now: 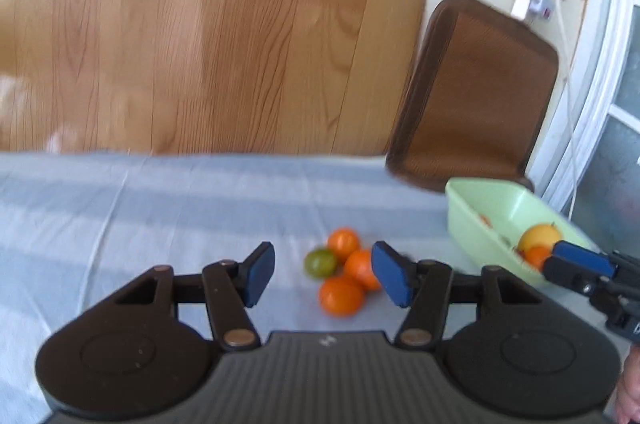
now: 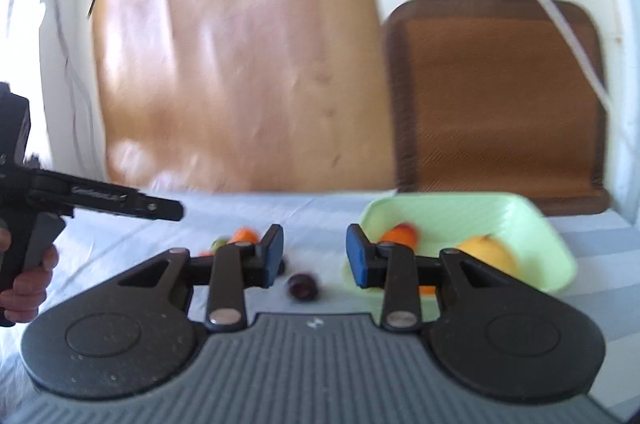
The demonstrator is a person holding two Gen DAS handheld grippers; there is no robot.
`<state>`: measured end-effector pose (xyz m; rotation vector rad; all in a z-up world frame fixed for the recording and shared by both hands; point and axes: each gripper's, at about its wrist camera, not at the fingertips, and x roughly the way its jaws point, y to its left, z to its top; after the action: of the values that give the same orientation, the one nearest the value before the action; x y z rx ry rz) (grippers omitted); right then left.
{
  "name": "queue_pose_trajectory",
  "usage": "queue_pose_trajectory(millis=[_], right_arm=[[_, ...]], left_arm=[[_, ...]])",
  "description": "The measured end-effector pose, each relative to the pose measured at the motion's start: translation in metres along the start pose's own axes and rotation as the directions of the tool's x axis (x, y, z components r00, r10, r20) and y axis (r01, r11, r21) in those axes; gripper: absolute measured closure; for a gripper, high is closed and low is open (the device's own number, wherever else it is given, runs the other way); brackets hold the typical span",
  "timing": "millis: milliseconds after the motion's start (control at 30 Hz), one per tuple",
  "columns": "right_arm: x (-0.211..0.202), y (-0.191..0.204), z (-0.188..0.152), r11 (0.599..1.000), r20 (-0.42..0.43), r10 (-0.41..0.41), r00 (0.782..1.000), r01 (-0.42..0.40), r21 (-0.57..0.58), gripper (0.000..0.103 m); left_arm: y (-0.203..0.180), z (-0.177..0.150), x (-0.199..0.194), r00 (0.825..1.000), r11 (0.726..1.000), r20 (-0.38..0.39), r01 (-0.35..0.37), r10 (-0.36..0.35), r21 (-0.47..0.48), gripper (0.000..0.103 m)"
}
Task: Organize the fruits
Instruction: 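Grasp a mandarin with the left gripper while the right gripper grasps a dark plum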
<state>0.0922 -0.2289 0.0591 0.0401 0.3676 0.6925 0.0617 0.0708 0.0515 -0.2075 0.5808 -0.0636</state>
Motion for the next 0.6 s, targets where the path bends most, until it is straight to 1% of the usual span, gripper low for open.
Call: queue_pose_trajectory(millis=[100,233,333,433,467,500,533,567,600], right_arm=[[0.026,0.025,-0.008,0.995,-0.102,-0.035,0.994,0.025,-0.095,0.065],[0.051,0.043,-0.01,0.962,-0.142,-0.106,0.984,0.065,-0.264,0.065],[0.07,0.044,-0.004,0.932,-0.187,-0.138,0.973,0.064,-0.356,0.065],[0.087,0.043,-0.007,0.882,-0.254,-0.18,0.95,0.043,-0.468,0.066],[0.091,0.045,-0.009,0.858,-0.26,-0.2,0.945,0.041,-0.512,0.068],[0.092,0.048,-0.01,0.84,-0.26,-0.211,0.942,0.039,-0.541,0.067],[0.092,0.048,-0.009,0.838,-0.266,-0.214,0.94,0.036,-0.544,0.067],[0.092,0.047,-0.007,0.844,-0.284,-0.208,0.936,0.024,-0.536,0.074],[0.092,0.047,-0.007,0.843,-0.288,-0.21,0.934,0.024,-0.538,0.074]], left_arm=[[-0.001,-0.012,0.015,0.999,1.0,-0.04,0.008,-0.008,0.015,0.048],[-0.011,-0.019,0.025,0.999,0.997,-0.047,0.019,-0.015,0.073,0.045],[-0.018,-0.022,0.032,0.998,0.995,-0.056,0.01,-0.004,0.098,0.046],[-0.019,-0.026,0.038,0.996,0.994,-0.085,0.018,-0.009,0.107,0.058],[-0.018,-0.026,0.038,0.996,0.994,-0.088,0.023,-0.014,0.103,0.066],[-0.017,-0.026,0.037,0.996,0.995,-0.083,0.024,-0.015,0.099,0.07],[-0.015,-0.026,0.037,0.996,0.995,-0.083,0.032,-0.024,0.091,0.07],[-0.014,-0.027,0.036,0.996,0.996,-0.084,0.039,-0.032,0.084,0.07],[-0.013,-0.028,0.034,0.996,0.996,-0.083,0.042,-0.035,0.082,0.071]])
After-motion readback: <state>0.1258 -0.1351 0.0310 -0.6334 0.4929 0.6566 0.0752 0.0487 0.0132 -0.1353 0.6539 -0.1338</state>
